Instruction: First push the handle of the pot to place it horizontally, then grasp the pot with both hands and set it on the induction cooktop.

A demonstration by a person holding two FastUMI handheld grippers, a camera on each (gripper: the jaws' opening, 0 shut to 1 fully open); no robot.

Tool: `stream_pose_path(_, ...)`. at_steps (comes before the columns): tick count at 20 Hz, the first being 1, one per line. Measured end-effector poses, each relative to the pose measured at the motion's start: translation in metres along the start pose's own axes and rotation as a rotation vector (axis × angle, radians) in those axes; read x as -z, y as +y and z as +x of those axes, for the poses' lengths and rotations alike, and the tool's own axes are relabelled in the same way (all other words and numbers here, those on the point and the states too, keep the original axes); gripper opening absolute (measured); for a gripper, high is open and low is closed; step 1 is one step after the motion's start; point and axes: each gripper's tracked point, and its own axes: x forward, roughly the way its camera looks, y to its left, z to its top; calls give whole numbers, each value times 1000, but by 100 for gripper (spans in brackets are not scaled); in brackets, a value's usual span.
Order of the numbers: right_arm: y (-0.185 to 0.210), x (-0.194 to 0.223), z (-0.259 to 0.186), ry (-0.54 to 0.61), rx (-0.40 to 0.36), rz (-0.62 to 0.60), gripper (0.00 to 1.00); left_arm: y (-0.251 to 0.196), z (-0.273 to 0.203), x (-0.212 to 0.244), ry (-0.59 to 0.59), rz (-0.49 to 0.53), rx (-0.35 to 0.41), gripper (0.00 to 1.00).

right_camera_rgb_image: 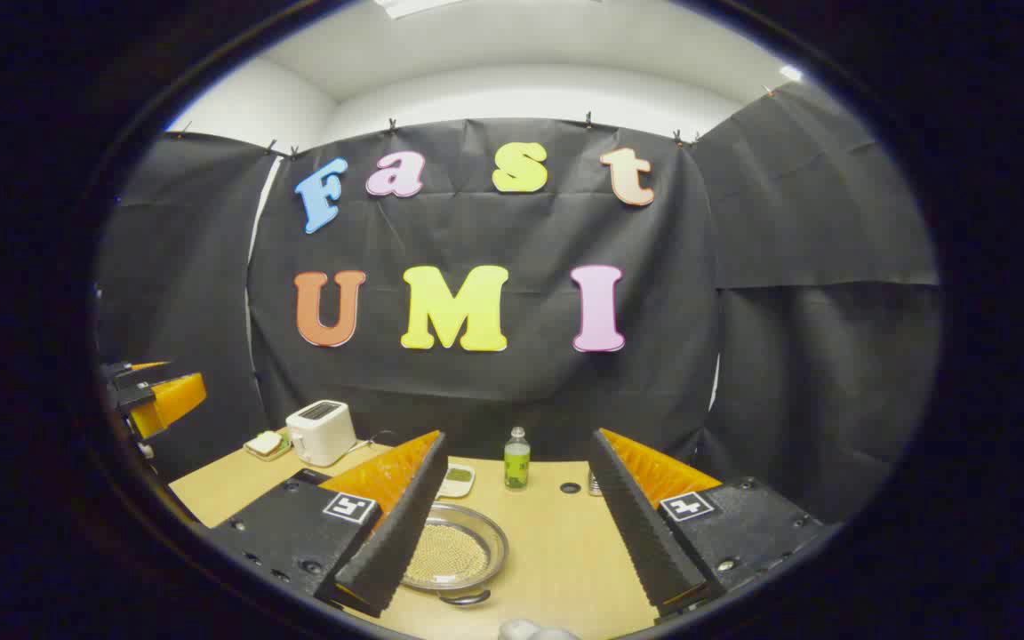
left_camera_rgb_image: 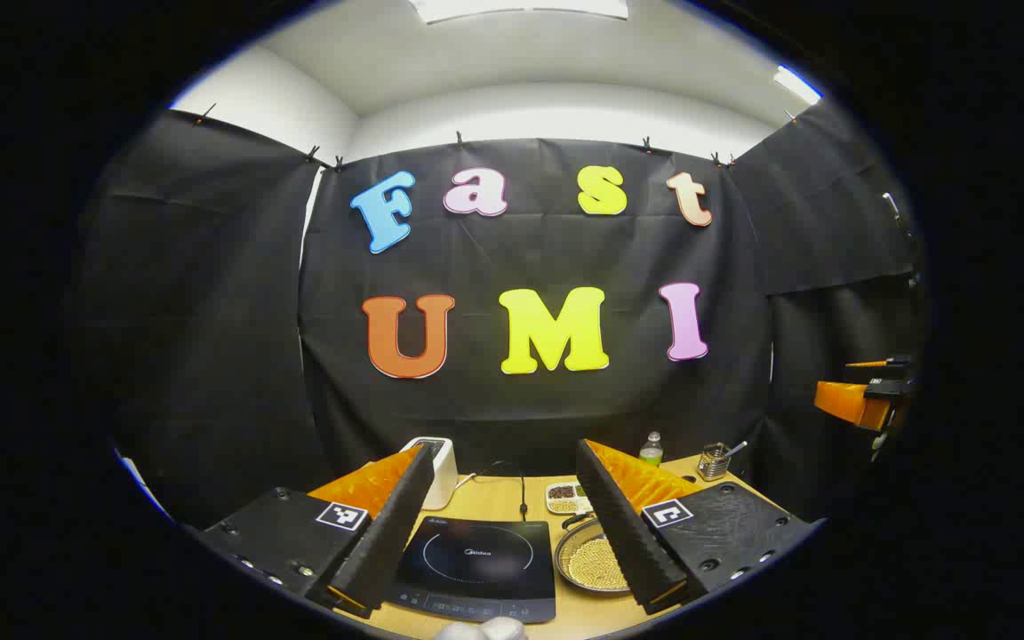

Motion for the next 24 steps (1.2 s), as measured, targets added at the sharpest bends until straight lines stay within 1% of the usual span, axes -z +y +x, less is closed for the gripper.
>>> stream_pose_path(5, 2, -2, -4, -3, 21, 8, 96, 1, 0, -3, -10, 7, 16, 96)
stream_pose_path(6, 2, 0, -4, 3, 27, 7, 100, 1, 0, -3, -10, 10, 19, 96)
stream_pose_path(7, 2, -1, -4, 4, 32, 4, 97, 1, 0, -2, -8, 12, 24, 96)
stream_pose_path(13, 3, -6, -8, 1, 48, -8, 97, 0, 0, 0, 1, 16, 44, 96)
stream_pose_path(21, 6, -3, -5, 12, 19, 4, 96, 1, -1, 2, 1, 12, 47, 96)
stream_pose_path(22, 8, -3, -7, 19, 13, 1, 94, 2, -1, 3, 0, 12, 43, 96)
stream_pose_path(23, 15, -1, -7, 26, 3, -2, 90, 3, -1, 2, -1, 13, 40, 96)
stream_pose_path(24, 18, -1, -7, 32, -2, 2, 78, 4, -3, 2, -1, 14, 36, 96)
